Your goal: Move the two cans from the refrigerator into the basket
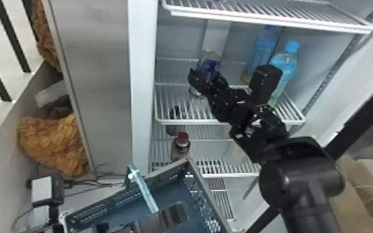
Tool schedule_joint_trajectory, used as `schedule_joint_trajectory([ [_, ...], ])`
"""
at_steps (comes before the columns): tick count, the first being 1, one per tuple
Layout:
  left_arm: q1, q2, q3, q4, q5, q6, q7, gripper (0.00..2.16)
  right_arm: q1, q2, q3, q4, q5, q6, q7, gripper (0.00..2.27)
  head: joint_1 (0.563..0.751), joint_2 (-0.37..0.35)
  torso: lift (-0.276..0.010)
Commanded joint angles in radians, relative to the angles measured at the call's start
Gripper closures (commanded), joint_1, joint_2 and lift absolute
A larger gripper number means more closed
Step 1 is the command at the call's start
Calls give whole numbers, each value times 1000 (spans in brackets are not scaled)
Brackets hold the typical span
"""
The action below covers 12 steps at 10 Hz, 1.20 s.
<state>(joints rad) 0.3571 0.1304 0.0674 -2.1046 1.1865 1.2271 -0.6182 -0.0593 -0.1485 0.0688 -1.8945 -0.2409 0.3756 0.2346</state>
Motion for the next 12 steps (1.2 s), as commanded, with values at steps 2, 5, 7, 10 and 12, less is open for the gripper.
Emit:
schedule_joint_trajectory([
  [2, 1, -2, 2, 0, 0, 0, 0, 1202, 91, 0, -13, -112, -28, 27, 2, 1225, 695, -201, -35],
  [5, 1, -5, 4, 0, 0, 0, 0, 1202, 180, -14, -13, -220, -60, 76, 6, 1225, 695, -198, -35],
  [7, 6, -6, 6, 0, 0, 0, 0, 1202, 231, -19, -15, -281, -76, 91, 17, 1225, 695, -195, -35],
  [10, 9, -6, 10, 0, -2, 0, 0, 1202, 290, -28, -5, -343, -110, 137, 48, 1225, 695, -176, -35],
  [12, 9, -8, 12, 0, -2, 0, 0, 1202, 346, -36, -13, -409, -136, 189, 71, 1225, 695, -165, -35],
])
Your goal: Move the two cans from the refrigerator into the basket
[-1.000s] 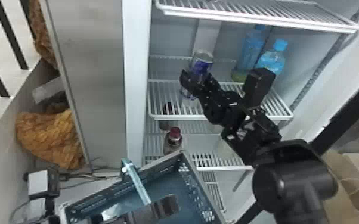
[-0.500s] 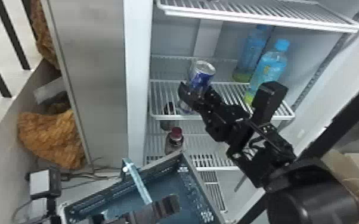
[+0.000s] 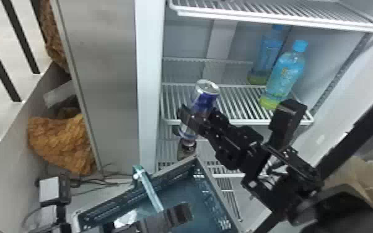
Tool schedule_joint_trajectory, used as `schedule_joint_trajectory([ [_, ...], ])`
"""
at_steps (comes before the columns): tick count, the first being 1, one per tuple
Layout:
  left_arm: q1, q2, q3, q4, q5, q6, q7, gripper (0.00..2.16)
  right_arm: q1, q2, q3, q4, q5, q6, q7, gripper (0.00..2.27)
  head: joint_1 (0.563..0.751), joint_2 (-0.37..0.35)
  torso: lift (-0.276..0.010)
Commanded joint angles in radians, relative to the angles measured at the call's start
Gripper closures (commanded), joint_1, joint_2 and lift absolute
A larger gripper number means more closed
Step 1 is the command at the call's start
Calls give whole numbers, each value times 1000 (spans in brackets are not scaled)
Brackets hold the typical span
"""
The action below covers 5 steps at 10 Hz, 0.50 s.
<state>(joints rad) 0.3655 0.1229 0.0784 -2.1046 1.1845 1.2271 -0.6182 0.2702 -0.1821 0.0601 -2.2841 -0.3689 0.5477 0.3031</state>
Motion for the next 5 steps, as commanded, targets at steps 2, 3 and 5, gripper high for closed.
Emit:
schedule_joint_trajectory([
  [2, 0, -3, 1, 0, 0, 0, 0, 1202, 66, -5, -26, -78, -26, 63, 36, 1225, 695, -154, -35],
  [3, 3, -3, 3, 0, 0, 0, 0, 1202, 86, -10, -32, -113, -34, 95, 47, 1225, 695, -154, -35],
  [5, 3, -5, 5, 0, -2, 0, 0, 1202, 118, -11, -44, -144, -58, 154, 80, 1225, 695, -150, -35],
])
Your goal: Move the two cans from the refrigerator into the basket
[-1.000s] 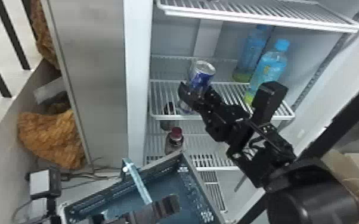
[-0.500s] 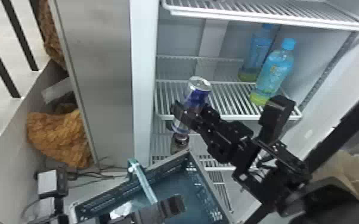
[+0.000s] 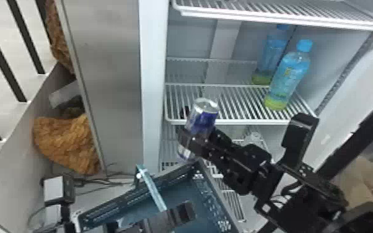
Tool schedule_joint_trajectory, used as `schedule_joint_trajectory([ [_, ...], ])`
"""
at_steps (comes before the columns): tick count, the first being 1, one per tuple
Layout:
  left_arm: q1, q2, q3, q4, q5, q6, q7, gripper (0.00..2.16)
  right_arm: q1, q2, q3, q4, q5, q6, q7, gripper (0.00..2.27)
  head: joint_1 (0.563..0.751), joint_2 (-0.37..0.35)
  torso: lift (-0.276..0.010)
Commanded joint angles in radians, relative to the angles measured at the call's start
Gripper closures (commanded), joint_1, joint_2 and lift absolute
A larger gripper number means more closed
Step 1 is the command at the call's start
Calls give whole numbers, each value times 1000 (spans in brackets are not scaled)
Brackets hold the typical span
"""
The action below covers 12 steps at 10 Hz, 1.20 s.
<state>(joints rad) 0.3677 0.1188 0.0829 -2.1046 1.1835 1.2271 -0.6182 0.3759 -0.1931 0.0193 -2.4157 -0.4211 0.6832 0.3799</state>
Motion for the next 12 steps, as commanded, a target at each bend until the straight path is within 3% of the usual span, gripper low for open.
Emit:
schedule_joint_trajectory([
  [1, 0, -1, 3, 0, -1, 0, 0, 1202, 27, 0, -5, -35, -6, 41, 10, 1225, 695, -150, -35],
  [9, 5, -7, 25, 0, -3, 0, 0, 1202, 213, 1, -105, -239, 26, 254, 112, 1223, 695, -151, -35],
  [12, 5, -7, 21, 0, -5, 0, 0, 1202, 218, 3, -113, -224, 38, 306, 132, 549, 695, -167, -35],
])
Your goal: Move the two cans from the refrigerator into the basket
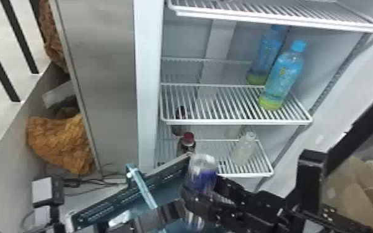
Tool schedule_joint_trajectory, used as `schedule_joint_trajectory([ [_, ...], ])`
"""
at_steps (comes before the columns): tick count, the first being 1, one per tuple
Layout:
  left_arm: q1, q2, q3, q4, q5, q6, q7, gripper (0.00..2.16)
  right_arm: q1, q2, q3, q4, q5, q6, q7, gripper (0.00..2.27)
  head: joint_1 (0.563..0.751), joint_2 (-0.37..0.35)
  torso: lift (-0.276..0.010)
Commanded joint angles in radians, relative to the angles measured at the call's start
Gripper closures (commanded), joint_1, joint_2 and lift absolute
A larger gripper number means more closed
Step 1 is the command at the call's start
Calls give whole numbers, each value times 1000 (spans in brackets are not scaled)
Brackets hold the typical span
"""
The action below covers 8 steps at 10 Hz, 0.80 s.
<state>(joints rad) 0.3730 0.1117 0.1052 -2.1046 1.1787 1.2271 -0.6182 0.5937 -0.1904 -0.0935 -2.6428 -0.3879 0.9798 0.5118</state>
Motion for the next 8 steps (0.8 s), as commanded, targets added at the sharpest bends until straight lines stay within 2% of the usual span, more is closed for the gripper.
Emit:
schedule_joint_trajectory([
  [1, 0, 0, -1, 0, 0, 0, 0, 1202, 0, 6, -4, 6, 5, 9, 1, 406, 695, -170, -35],
  [3, 0, 2, -1, 0, 0, 0, 0, 1202, 5, 19, -44, 6, 21, -8, 1, 277, 695, -181, -35],
  [8, 0, 5, -5, 0, 0, 0, 0, 1202, 108, 60, -202, 11, 69, -248, 1, 269, 695, -294, -35],
])
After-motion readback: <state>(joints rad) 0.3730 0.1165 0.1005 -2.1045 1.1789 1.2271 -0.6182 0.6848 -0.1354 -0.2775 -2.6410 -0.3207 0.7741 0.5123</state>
